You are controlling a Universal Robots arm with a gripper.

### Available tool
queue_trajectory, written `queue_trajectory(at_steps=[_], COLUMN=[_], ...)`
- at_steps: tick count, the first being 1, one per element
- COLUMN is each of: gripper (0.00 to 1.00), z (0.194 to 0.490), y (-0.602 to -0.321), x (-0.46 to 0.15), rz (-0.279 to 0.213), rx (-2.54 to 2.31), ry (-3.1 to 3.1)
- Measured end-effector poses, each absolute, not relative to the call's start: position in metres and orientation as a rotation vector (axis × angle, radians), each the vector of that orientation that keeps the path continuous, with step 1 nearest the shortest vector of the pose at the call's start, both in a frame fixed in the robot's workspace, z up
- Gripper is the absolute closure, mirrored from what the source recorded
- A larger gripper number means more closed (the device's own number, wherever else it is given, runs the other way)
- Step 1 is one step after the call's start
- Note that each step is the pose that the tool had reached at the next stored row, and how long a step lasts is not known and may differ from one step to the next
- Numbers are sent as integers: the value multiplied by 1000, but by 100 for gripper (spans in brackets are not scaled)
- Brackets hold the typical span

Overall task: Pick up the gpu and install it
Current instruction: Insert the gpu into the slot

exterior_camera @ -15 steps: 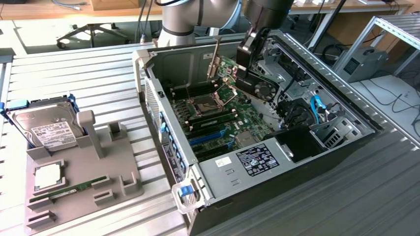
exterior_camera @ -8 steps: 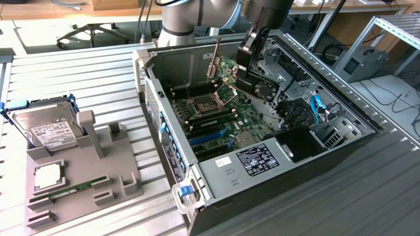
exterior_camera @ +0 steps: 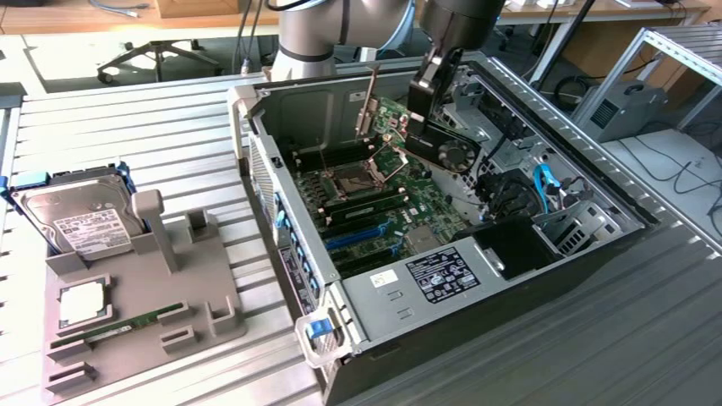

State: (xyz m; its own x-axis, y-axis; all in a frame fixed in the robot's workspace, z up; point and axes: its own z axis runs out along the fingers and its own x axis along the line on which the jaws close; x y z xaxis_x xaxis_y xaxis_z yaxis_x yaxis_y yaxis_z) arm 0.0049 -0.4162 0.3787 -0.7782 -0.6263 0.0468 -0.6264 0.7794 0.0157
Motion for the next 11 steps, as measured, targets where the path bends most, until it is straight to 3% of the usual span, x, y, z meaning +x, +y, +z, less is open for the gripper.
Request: queue_trajectory(at_steps=[11], gripper=[73], z=[379], y=[-416], x=[5], rz=[2], rx=[1064], ry=[-2903])
